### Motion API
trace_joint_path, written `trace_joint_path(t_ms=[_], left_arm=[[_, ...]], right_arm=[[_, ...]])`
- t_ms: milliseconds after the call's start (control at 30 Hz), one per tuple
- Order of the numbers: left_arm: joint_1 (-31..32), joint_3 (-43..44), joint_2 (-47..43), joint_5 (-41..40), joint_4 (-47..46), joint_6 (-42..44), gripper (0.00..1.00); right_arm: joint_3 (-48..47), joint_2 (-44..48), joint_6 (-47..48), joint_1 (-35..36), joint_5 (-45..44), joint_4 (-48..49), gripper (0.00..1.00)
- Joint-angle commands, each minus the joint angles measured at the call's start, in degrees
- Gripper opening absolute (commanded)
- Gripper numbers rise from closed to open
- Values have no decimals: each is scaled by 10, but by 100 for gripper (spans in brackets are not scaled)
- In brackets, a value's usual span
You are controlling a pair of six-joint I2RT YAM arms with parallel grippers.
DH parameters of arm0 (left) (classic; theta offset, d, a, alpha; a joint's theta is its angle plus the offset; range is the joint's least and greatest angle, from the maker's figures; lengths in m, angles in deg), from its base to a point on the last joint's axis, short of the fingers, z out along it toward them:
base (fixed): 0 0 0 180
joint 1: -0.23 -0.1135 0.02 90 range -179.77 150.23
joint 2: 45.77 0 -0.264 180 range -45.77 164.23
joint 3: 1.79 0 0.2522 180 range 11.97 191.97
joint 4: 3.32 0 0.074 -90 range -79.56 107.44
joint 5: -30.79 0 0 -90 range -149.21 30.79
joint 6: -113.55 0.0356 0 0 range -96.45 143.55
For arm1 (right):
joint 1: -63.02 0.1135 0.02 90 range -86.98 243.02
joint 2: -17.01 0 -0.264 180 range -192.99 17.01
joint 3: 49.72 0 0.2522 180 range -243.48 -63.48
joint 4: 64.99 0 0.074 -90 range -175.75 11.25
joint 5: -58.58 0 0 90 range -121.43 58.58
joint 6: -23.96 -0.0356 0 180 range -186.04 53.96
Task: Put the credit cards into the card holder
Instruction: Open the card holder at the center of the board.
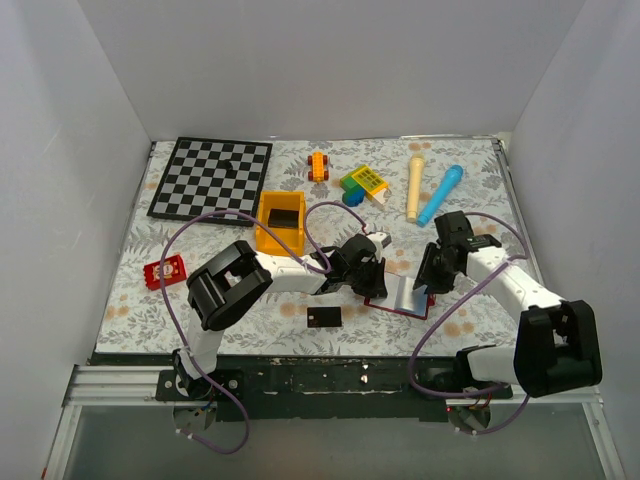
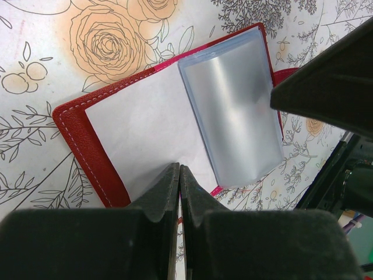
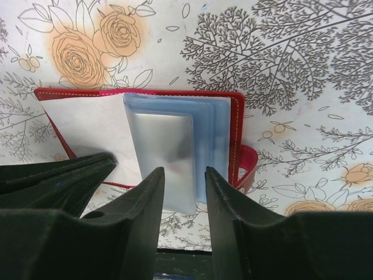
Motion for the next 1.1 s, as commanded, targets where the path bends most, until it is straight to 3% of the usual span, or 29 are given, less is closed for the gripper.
trace_joint_path(t_ms=[0, 267, 1067], left_arm=[[0, 4, 2, 5, 11, 5, 0], [-1, 5, 5, 8, 9, 5, 0], [-1, -2, 3, 5, 8, 2, 0]], right_arm=[[3, -17, -11, 1, 31, 18, 46], [14, -25, -9, 0, 40, 34, 50], [19, 13, -16, -2, 132, 91, 50]])
